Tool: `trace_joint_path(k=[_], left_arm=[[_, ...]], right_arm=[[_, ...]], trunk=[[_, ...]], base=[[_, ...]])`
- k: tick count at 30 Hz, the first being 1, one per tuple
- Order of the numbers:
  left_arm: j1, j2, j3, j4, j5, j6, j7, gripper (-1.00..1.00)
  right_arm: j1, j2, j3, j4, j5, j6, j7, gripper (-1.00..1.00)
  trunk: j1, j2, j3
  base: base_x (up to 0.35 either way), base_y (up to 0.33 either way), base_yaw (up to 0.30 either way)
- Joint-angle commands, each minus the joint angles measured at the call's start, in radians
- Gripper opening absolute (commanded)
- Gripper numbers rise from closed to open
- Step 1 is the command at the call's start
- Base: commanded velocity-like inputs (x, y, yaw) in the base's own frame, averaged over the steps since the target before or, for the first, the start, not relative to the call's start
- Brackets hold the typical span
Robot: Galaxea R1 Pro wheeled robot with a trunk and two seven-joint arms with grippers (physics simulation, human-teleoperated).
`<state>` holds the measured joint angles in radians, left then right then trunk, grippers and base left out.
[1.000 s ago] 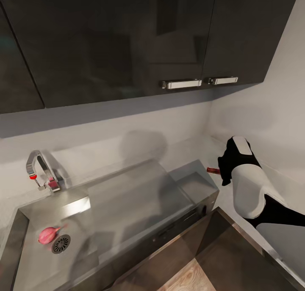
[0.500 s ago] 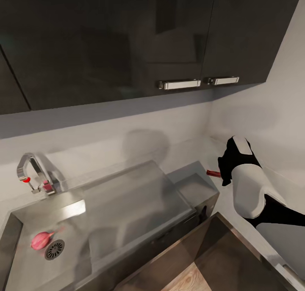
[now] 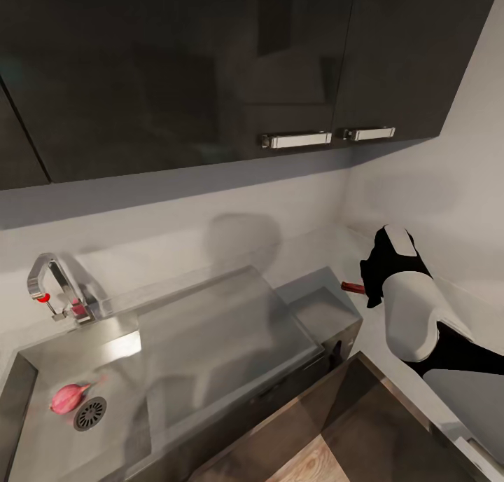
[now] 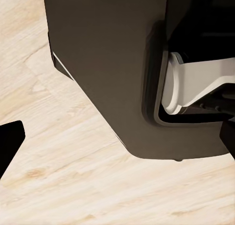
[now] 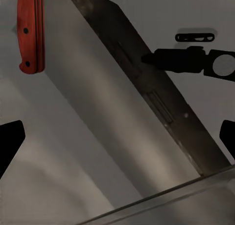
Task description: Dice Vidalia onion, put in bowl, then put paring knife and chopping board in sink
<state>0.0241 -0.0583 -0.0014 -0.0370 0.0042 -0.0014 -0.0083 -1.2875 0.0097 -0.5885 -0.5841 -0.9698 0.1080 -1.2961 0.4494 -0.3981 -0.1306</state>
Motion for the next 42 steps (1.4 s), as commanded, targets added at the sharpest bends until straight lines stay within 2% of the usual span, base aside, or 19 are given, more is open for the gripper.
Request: trace_joint_path(k=[1,24,30,42], left_arm=[[0.0,0.0,0.0,-0.002,0.0,0.0,-0.001,1.0],[0.0,-0.001,-0.001,-0.002,0.0,0.0,-0.001,1.0],[0.0,-0.001,0.0,-0.002,0.0,0.0,-0.001,1.0],[0.0,-0.002,0.0,-0.002,0.0,0.0,-0.001,1.0]], right_arm=[[-0.001,0.001,-0.005,-0.002,0.002,0.011,-0.003,1.0],[-0.001,0.002,-0.005,-0.002,0.0,0.012,0.001,1.0],[-0.001,0.001,-0.005,-0.002,0.0,0.012,0.001,1.0],[-0.001,0.001,-0.005,-0.002,0.0,0.012,0.001,1.0]], trunk=[[0.001,-0.002,-0.002],[0.001,-0.002,-0.002],[0.001,-0.002,-0.002],[0.001,-0.002,-0.002]], base=[[0.0,0.0,0.0],[0.0,0.0,0.002],[0.009,-0.006,0.149],[0.155,-0.093,0.19]])
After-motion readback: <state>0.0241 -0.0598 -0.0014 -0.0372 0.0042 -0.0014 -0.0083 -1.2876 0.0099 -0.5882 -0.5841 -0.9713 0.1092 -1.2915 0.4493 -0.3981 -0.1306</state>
